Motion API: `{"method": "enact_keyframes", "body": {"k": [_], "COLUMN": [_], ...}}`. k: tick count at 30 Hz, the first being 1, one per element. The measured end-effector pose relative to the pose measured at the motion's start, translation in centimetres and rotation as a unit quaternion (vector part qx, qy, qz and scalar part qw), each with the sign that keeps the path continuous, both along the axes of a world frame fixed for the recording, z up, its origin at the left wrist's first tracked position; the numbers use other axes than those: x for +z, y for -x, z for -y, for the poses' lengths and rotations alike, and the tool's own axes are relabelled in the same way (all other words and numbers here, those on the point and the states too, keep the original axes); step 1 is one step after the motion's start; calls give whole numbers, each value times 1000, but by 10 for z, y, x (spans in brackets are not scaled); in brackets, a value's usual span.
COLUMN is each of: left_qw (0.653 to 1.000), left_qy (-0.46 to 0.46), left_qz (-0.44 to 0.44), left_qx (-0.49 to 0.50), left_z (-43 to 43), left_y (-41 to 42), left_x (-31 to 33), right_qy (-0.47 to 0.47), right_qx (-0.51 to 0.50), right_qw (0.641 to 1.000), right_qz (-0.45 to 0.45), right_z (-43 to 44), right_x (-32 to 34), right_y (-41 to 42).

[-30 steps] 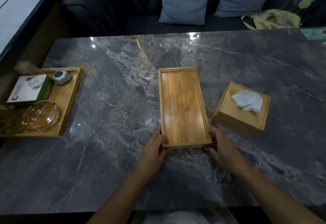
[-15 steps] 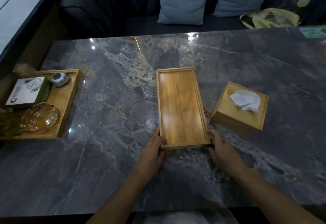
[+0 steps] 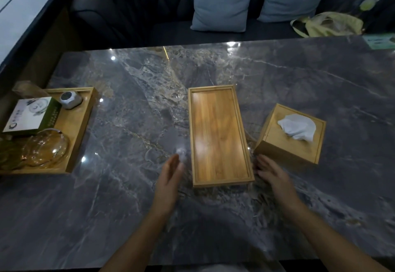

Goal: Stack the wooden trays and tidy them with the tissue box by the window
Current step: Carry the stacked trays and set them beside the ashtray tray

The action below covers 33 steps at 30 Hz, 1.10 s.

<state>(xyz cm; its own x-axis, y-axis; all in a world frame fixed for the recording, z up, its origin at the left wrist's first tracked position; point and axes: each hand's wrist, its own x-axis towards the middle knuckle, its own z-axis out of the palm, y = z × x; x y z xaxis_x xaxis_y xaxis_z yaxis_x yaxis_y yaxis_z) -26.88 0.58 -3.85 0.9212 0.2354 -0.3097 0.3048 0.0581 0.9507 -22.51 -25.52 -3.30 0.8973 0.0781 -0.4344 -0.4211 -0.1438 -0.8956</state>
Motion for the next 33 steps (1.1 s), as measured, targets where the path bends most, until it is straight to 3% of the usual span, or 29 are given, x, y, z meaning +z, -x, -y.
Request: {"method": "enact_keyframes", "body": {"k": [3, 10, 14, 24, 33], "left_qw": [995, 988, 989, 997, 994], "left_qy": [74, 137, 142, 79, 112], "left_qz": [-48, -53, -36, -12, -8], "left_qx": [44, 43, 14, -24, -8], "left_z": [3, 13, 18, 28, 28], "left_y": [-29, -74, -84, -84, -85], "left_x": [1, 0, 0, 3, -3], "right_qy": [-77, -111, -74, -116, -118], "right_qx": [-30, -5, -7, 10, 24], "right_qw": [994, 993, 996, 993, 993], "right_qz": [-65, -50, -43, -5, -16], "right_z": [-15, -41, -51, -56, -56], "right_x": [3, 9, 5, 1, -1], "right_y": [-17, -53, -70, -66, -74]}}
